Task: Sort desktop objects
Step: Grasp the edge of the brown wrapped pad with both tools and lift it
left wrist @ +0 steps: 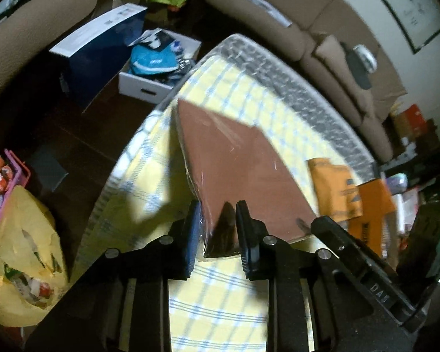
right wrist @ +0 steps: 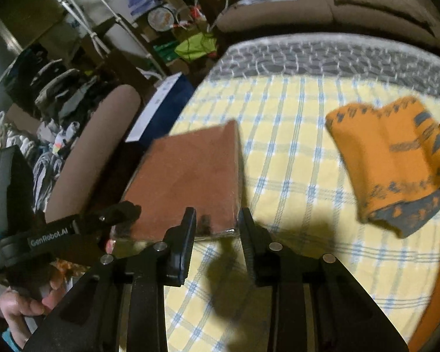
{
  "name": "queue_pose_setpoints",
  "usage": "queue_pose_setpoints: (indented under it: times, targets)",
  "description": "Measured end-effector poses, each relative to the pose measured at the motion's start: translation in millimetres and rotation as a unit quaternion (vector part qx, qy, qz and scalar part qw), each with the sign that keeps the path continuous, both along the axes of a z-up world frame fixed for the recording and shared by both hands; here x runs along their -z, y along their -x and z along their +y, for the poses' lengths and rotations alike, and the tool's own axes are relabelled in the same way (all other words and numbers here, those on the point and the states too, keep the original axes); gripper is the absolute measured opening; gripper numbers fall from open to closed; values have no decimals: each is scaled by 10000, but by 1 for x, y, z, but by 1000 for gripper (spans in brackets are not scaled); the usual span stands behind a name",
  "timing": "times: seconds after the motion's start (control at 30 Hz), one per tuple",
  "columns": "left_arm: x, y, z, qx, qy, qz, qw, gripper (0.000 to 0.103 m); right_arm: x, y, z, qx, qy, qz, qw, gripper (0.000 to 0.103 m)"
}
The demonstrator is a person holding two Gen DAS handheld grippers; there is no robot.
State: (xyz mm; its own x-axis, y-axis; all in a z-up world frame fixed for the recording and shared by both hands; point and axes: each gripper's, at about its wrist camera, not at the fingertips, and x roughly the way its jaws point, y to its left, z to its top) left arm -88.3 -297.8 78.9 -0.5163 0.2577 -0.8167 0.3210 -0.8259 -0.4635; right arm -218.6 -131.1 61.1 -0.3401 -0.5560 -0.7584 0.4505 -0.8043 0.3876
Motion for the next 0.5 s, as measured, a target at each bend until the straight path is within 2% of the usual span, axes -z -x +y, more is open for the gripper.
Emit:
queue_pose_setpoints:
  times: [0.13, 0.23, 0.3, 0.4, 0.5]
  targets:
    - [-22, -4, 9, 73, -216, 353, 9991, 21, -26, -11, 8, -42, -140, 421, 9990, 31]
    - [-36, -5, 22, 295, -665, 625, 9954, 21, -42, -17, 19, -88, -12, 546, 9985, 27]
    - [-43, -5, 37, 388, -613, 699, 9949, 21, -50, -21, 23, -134, -46, 635, 9979, 26]
    - [-40, -1, 54, 551, -508, 620, 9953, 21, -48, -21, 32, -87, -134, 548, 9984, 25]
    - [-26, 3, 66, 652, -433, 311, 9964, 21, -29, -16, 43, -34, -265, 175, 9995, 25]
